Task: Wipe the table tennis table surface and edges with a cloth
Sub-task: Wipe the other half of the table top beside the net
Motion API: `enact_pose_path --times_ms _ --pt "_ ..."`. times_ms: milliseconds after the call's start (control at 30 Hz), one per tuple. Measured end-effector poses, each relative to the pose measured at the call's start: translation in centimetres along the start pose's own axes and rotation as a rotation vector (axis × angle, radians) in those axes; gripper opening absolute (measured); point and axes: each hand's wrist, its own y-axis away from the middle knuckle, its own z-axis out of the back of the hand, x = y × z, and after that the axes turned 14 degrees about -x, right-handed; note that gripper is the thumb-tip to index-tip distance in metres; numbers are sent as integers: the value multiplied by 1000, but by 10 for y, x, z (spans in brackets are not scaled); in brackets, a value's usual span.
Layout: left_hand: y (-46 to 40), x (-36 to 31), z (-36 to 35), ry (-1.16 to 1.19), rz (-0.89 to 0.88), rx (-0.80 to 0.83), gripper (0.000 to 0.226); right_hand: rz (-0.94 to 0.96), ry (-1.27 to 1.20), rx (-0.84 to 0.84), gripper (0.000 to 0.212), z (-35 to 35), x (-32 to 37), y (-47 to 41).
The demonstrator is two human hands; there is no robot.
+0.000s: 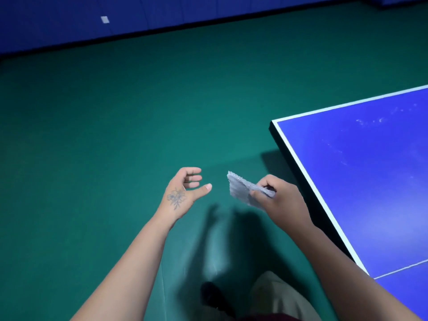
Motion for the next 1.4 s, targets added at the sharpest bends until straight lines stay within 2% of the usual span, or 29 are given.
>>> enact_pose_path --times_ms 67,167,267,533,767,900,1200,1400 --pt "-36 -10 -8 1 -7 35 51 -38 -32 -39 18 -9 6 -23" --pt "-88 -18 -25 -14 -24 106 62 -105 -72 -89 14 -21 9 -63" --pt "-147 -27 -47 -52 -40 149 63 -140 -102 -134 12 -33 5 -115" --pt "-299 -87 -109 -129 -56 203 58 -211 -167 -153 10 -53 -4 -283" --pt "-418 -133 -158 -116 -69 215 58 -241 -152 -213 11 -59 4 -411" --pt "-489 -147 -187 -109 -54 274 56 -325 -93 -239 7 -73 -2 -470" --pt "-690 -194 -265 -198 -159 561 42 -534 -100 -472 13 -114 7 -600" --pt "-769 -240 -331 -244 -194 779 41 -676 -200 -671 20 -128 18 -653"
